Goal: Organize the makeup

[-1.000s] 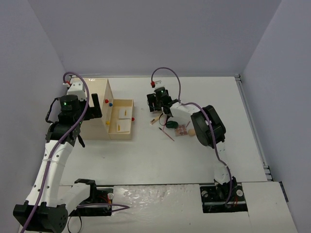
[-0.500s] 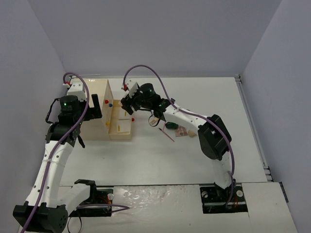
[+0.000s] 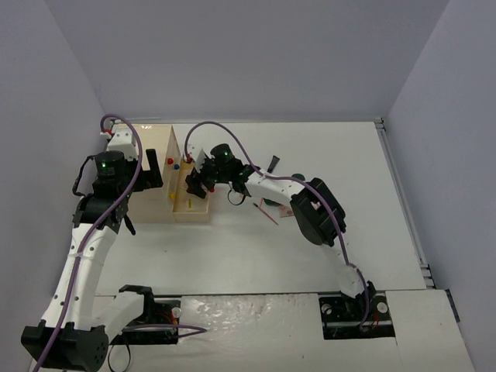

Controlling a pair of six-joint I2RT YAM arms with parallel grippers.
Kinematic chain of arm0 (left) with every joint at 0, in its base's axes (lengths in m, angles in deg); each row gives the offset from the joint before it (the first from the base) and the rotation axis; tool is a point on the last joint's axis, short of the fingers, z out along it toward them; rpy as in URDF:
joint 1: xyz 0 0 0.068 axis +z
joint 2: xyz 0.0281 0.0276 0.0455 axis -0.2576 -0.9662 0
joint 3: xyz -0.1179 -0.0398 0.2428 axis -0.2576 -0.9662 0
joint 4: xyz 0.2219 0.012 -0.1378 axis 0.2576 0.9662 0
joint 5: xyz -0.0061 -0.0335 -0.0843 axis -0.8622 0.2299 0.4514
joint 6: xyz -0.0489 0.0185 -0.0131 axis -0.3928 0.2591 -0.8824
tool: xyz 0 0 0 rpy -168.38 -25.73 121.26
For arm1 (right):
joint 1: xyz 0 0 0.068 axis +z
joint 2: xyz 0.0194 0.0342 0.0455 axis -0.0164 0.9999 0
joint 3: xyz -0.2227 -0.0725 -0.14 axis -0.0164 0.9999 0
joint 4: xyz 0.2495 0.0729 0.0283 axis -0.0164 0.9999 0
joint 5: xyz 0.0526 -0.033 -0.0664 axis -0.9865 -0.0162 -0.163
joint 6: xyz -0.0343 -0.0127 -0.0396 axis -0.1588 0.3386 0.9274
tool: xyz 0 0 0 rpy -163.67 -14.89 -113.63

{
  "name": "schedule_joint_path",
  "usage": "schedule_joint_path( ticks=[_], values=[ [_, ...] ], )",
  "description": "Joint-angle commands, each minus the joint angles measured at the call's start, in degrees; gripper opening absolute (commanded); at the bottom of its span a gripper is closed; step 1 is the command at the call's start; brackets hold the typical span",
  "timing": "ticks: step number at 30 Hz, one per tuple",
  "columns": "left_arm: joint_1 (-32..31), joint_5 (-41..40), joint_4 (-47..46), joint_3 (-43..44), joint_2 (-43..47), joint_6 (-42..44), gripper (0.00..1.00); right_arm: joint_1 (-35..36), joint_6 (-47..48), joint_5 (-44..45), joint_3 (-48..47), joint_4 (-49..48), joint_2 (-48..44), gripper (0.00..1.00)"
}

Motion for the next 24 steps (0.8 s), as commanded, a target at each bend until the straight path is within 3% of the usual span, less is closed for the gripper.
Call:
schedule_joint_path(
  ticks=[1, 4, 6, 14, 19, 24],
  values=[
    [0.5, 0.1, -2.7, 2.0, 0.9, -0.2, 0.97, 1.0, 1.4, -2.8, -4.2, -4.1, -1.7, 0.71],
    [0.5, 0.2, -2.7, 2.0, 0.8, -0.2, 0.97, 1.0, 1.7, -1.4, -2.9, -4.1, -3.0, 0.94],
    [0.5, 0.3, -2.7, 2.1, 0.8, -0.2, 0.97, 1.0, 2.1, 1.3, -1.5, -4.1, -4.6, 0.99],
    [0.5, 0.6, -2.6, 2.2, 0.8, -0.3, 0.97, -0.9, -3.3, 17.3, 12.8, -6.7, -15.6, 1.00],
    [0.5, 0.5, -2.3, 2.3, 0.5, -0.4, 0.97, -3.1, -14.4, 37.3, 25.7, -7.1, -27.9, 1.00],
    [0.5, 0.8, -2.1, 2.4, 0.2, -0.7, 0.97, -8.0, -27.3, 45.2, 39.0, -0.9, -38.0, 1.00]
  ],
)
